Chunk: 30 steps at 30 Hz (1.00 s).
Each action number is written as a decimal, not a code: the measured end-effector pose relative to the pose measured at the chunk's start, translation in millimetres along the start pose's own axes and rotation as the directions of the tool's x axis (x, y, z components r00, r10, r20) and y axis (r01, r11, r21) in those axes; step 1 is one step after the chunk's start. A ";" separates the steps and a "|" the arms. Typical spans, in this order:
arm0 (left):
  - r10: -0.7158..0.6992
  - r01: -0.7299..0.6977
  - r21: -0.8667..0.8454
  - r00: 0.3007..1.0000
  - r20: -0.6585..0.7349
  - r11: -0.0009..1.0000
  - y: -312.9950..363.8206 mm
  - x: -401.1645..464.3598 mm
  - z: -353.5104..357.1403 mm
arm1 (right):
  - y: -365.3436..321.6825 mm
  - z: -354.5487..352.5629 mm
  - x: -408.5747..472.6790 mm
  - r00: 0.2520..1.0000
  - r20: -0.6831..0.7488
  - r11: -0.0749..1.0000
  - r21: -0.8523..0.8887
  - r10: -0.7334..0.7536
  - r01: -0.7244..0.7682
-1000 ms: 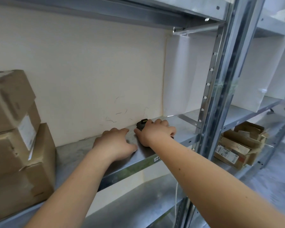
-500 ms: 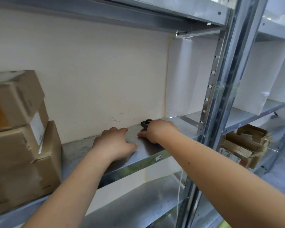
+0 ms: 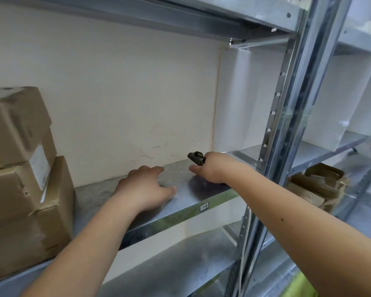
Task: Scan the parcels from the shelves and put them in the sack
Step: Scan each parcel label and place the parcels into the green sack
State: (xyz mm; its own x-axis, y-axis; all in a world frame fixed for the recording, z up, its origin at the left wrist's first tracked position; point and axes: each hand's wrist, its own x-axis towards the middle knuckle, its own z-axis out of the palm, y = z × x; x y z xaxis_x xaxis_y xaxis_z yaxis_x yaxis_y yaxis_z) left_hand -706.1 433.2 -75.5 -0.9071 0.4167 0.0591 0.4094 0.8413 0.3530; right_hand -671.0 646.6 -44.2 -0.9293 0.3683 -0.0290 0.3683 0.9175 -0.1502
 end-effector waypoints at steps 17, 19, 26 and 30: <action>0.008 -0.012 -0.019 0.976 -0.215 1.000 24.1 -58.7 -5.4 | 19.8 2.4 -73.4 0.957 -0.136 0.772 0.568 -0.256 0.287; 0.001 -0.005 -0.016 0.971 -0.238 1.000 27.4 -80.2 -9.4 | 21.1 5.3 -89.5 0.940 -0.155 0.777 0.531 -0.305 0.339; -0.043 0.070 0.071 0.942 -0.334 0.995 37.3 -161.8 -23.9 | 22.9 6.4 -146.7 0.877 -0.188 0.802 0.355 -0.442 0.480; -0.098 0.163 0.161 0.931 -0.352 0.973 42.2 -207.3 -26.7 | 19.8 5.4 -179.4 0.839 -0.168 0.801 0.249 -0.517 0.544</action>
State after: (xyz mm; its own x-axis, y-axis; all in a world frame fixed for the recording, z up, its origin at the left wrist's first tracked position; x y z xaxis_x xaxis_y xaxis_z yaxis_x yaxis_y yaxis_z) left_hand -503.4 373.1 -48.0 -0.9189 0.1841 0.3488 0.2659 0.9423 0.2034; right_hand -497.1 597.8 -47.3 -0.9655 -0.1404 0.2194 -0.2174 0.8983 -0.3818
